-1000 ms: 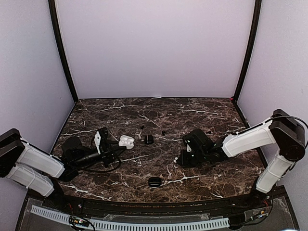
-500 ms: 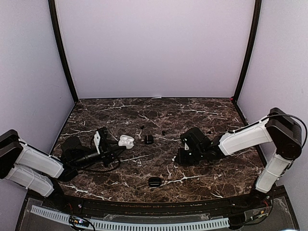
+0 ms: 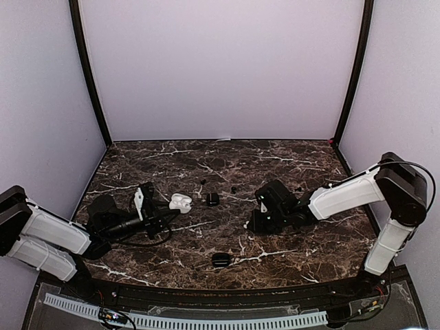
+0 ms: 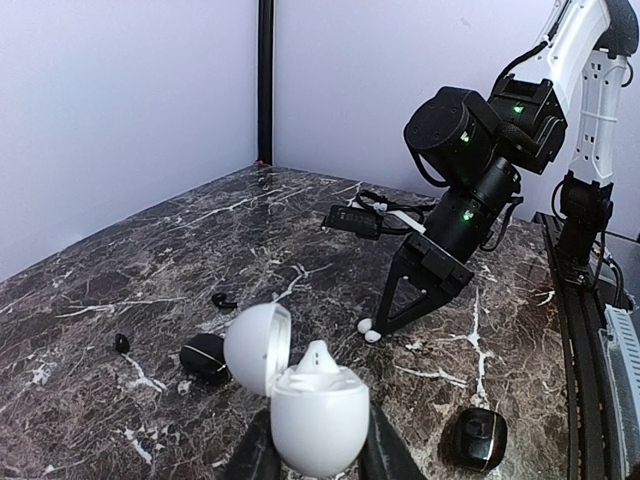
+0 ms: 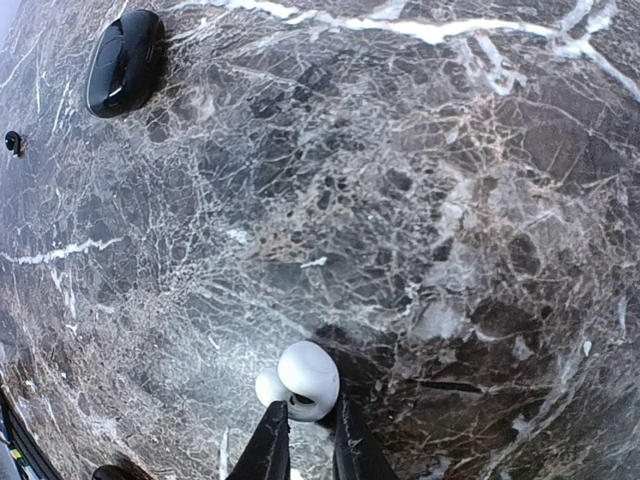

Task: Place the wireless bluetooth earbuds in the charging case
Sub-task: Pick up the left earbud from the center of the board.

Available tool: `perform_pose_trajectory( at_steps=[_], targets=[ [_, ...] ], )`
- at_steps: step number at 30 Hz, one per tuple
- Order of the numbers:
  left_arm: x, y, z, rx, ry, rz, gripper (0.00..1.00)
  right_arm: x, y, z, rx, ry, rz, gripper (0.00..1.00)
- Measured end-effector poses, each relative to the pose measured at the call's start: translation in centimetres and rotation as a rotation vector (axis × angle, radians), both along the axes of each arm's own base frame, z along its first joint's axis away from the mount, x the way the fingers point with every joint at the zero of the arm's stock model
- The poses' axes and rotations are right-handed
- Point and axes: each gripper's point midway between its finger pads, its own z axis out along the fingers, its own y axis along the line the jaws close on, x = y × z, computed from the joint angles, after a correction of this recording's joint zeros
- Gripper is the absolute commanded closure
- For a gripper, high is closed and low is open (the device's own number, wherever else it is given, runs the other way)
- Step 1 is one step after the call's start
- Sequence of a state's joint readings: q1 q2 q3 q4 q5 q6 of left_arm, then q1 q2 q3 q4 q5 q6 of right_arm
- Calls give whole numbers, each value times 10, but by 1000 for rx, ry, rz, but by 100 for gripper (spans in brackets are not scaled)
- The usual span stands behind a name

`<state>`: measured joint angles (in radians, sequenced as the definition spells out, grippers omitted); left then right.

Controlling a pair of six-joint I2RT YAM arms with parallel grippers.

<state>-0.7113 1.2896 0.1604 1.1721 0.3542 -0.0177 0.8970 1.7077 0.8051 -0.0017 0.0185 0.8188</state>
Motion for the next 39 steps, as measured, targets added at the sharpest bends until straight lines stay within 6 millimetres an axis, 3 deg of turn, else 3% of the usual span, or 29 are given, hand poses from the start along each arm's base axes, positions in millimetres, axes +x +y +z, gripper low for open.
perform_pose_trajectory(
  at_steps=[4,13,21,39],
  targets=[
    [0,0,0,0,-1,0,82,2,1,-1,-3,-3,3,90],
    [0,0,0,4,-6,-1,82,3,0,-1,-7,-6,5,92],
    [0,0,0,4,-5,-1,82,4,1,0,-8,-22,27,81],
    [0,0,-1,5,-5,-1,82,13,-7,1,-51,-53,-4,78]
  ],
)
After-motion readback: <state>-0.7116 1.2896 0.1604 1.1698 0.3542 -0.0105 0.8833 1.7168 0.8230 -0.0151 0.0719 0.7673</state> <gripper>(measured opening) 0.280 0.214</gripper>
